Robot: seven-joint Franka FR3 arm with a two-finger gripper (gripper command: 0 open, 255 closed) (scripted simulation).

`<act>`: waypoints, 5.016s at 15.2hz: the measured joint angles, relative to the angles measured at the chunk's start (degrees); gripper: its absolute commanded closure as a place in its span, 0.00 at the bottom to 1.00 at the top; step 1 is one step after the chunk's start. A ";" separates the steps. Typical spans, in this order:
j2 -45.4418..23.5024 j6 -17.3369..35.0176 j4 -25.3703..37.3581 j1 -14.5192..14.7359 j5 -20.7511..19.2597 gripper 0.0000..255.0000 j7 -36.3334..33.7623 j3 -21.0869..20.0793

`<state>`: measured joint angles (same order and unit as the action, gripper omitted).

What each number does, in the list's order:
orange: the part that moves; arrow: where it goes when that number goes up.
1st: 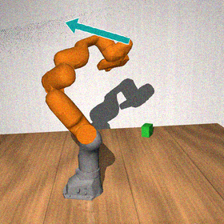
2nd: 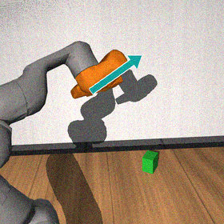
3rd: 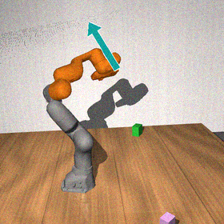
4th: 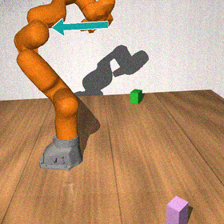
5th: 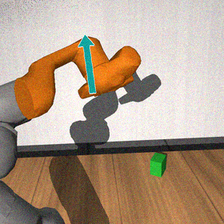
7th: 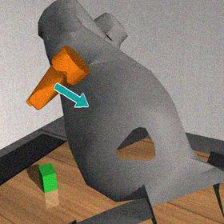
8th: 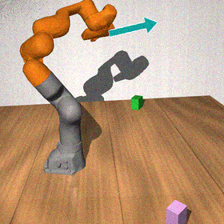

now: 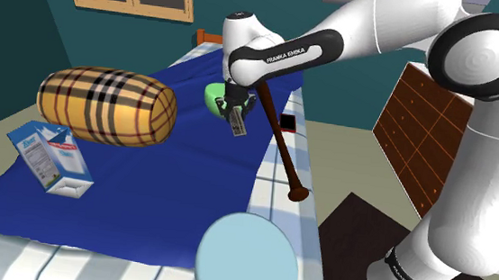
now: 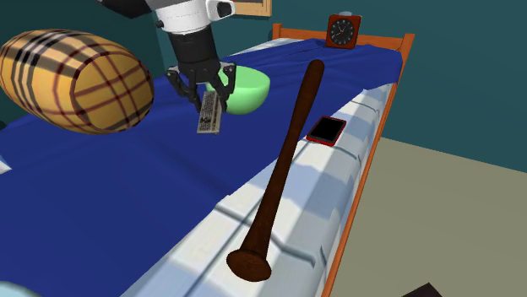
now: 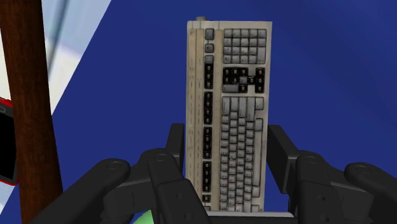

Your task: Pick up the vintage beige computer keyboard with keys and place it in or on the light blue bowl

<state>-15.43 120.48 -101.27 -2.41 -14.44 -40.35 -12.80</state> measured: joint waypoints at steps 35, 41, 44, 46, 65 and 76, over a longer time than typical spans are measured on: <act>20.31 -13.83 -7.61 6.81 5.77 1.00 -9.72 -7.03; 24.14 -15.40 -10.70 10.39 7.54 1.00 -16.65 -11.19; 26.20 -16.09 -12.34 12.04 8.69 1.00 -19.76 -13.10; 27.42 -16.93 -12.93 13.26 9.51 1.00 -22.08 -14.58; 26.23 -15.64 -15.05 19.43 11.05 1.00 -38.42 -25.02; 24.69 -9.18 -20.40 19.47 10.08 1.00 -40.05 -25.73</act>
<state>9.27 111.31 -121.66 17.06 -4.36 -80.40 -38.53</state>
